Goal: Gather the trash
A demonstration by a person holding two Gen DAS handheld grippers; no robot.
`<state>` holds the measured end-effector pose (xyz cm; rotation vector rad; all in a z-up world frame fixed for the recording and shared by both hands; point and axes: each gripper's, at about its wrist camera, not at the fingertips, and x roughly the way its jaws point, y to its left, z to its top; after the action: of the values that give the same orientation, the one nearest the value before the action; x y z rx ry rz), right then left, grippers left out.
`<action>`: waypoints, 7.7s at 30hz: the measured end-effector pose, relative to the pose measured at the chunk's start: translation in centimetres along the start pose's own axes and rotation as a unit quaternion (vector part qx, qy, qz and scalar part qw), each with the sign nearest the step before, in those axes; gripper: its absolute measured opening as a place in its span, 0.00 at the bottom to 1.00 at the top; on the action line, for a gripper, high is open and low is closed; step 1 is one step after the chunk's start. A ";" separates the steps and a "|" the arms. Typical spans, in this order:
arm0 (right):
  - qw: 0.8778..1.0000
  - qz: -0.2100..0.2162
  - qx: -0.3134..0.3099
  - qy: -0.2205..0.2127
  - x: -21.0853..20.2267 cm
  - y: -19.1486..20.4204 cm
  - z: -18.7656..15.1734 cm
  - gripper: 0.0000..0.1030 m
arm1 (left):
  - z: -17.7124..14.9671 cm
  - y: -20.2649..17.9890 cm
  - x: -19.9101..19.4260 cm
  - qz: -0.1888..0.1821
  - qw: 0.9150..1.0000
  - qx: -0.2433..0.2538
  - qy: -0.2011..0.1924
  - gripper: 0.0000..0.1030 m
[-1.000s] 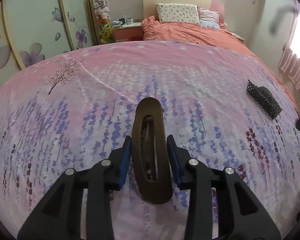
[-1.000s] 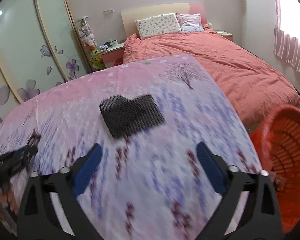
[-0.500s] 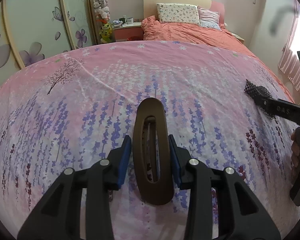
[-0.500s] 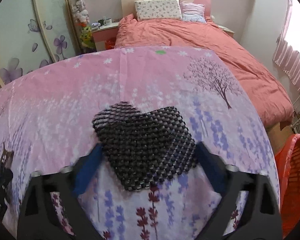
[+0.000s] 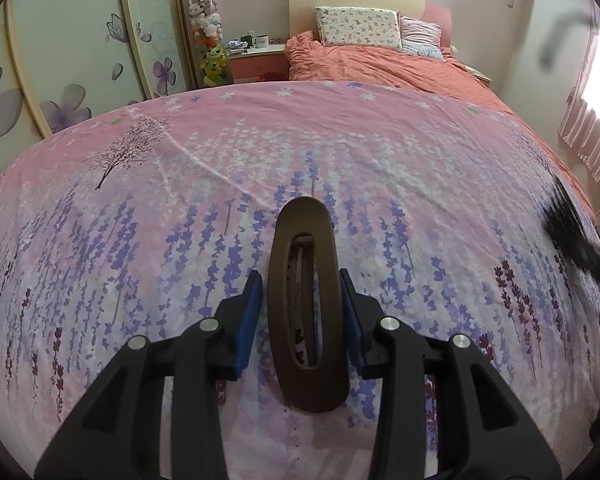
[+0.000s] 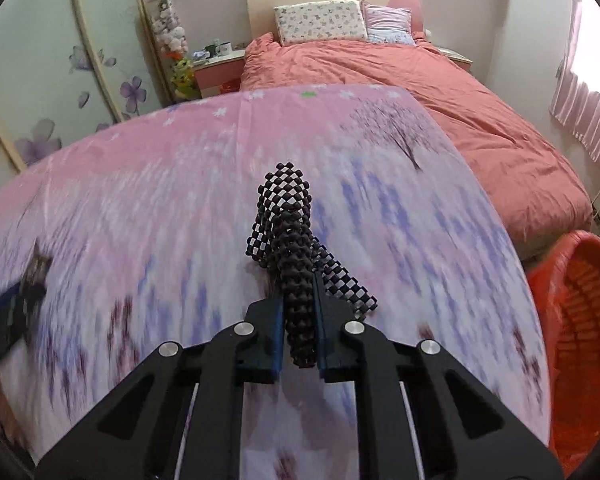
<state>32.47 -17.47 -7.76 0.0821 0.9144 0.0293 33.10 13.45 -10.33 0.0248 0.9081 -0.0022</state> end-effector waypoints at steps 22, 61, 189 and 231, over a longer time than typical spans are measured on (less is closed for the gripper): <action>0.999 -0.004 -0.030 -0.010 -2.2 0.3 -3.9 0.12 | 0.0 0.2 0.1 -0.026 1.000 0.003 0.000 0.52; 1.000 0.010 -0.020 -0.011 -2.1 -0.5 -4.1 0.12 | -0.4 0.0 -0.5 -0.024 0.999 -0.033 -0.009 0.31; 0.927 -0.243 0.140 -0.250 -24.6 -8.3 -17.9 0.98 | -17.7 -12.9 -25.5 -0.013 0.973 0.019 -0.228 0.96; 0.946 -0.207 0.156 -0.196 -24.9 -6.9 -19.0 0.98 | -18.0 -14.4 -27.0 -0.055 0.979 0.015 -0.195 0.96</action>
<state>2.17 -24.75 -0.26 0.1824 0.5165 -0.5091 2.16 -0.76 -0.42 0.0030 0.5163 -0.1196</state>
